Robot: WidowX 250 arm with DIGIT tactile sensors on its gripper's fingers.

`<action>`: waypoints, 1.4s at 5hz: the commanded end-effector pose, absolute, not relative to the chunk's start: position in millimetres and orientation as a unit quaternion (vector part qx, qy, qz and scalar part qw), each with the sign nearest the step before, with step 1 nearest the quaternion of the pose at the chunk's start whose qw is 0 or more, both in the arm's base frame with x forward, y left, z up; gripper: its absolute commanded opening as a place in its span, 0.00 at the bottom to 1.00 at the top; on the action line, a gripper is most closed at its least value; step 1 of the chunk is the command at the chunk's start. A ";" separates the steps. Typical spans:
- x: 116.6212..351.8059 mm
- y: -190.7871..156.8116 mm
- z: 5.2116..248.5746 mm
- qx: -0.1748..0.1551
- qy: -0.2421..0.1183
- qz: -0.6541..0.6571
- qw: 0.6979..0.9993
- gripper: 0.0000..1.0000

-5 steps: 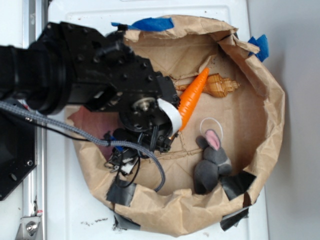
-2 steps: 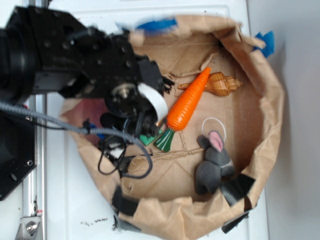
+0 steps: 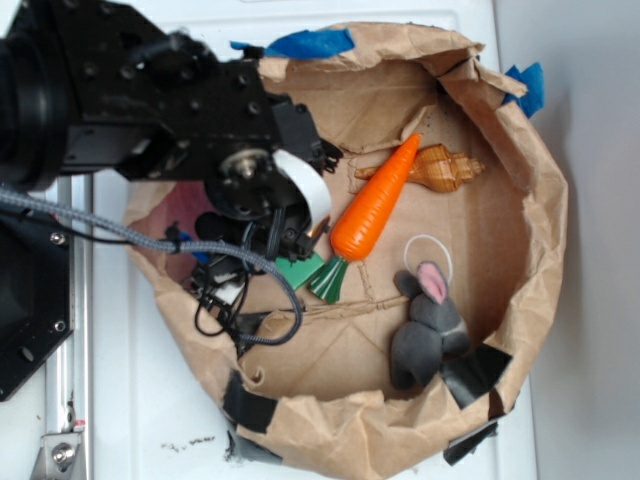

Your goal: Grab the green block.

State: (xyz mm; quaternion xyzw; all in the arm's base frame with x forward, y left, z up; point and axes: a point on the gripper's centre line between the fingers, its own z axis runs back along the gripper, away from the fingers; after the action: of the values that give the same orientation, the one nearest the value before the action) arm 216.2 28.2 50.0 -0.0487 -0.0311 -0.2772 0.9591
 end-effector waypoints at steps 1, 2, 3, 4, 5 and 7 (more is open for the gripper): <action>229.5 31.1 50.5 -0.034 -0.037 -0.258 0.965 1.00; 231.7 22.5 42.3 -0.043 -0.032 -0.268 0.962 1.00; 230.1 16.7 37.2 -0.041 -0.040 -0.271 0.961 1.00; 227.8 13.8 35.2 -0.039 -0.050 -0.274 0.960 1.00; 226.7 14.2 35.5 -0.038 -0.055 -0.270 0.961 1.00; 224.8 15.5 36.7 -0.043 -0.068 -0.260 0.962 0.00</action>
State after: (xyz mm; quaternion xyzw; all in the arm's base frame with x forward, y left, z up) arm 223.7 18.1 29.1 -0.0496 -0.0542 -0.2589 0.9631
